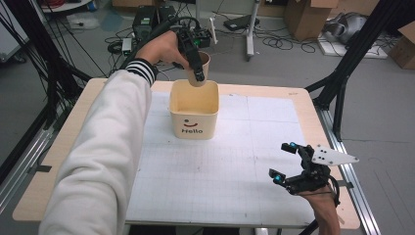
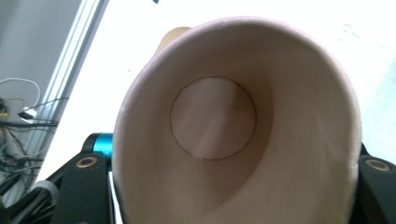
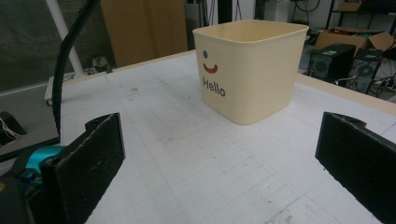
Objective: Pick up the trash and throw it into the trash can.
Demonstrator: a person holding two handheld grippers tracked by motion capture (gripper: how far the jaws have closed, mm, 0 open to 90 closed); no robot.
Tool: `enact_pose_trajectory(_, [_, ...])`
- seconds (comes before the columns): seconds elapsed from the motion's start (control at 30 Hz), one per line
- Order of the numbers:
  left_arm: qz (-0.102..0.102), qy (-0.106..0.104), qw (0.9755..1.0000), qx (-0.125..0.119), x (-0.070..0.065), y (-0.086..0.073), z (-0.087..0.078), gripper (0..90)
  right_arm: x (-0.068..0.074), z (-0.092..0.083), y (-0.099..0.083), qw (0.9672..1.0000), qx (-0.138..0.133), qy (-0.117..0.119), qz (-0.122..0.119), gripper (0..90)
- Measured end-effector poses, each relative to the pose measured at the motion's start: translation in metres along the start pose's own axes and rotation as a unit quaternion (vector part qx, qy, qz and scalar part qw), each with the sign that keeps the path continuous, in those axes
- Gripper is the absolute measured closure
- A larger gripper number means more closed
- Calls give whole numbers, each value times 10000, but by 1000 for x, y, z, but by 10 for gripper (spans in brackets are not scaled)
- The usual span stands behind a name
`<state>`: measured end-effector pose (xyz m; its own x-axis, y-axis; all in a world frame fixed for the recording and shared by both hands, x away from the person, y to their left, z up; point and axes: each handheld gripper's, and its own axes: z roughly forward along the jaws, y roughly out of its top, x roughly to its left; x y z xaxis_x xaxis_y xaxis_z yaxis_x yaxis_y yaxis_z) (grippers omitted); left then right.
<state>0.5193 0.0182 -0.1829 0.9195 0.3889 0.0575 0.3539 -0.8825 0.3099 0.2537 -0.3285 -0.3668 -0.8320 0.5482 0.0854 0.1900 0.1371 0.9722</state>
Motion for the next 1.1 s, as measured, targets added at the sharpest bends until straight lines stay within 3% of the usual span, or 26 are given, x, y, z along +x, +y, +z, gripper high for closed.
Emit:
enact_pose_trajectory(0.43, [90, 38, 9999, 137, 1, -2, 23, 341, 0, -1, 0, 10000, -2, 11, 24, 2])
enact_pose_trajectory(0.6, [37, -25, 9999, 91, 1, -5, 32, 341, -1, -1, 0, 10000, -28, -8, -13, 3])
enact_pose_trajectory(0.67, [38, 11, 9998, 185, 2, -8, 38, 341, 0, -1, 0, 10000, -11, -1, 6, 2])
enact_pose_trajectory(1.1, [-3, -61, 9997, 247, 4, -9, 51, 337, -1, -2, -1, 10000, -23, -1, 13, 3])
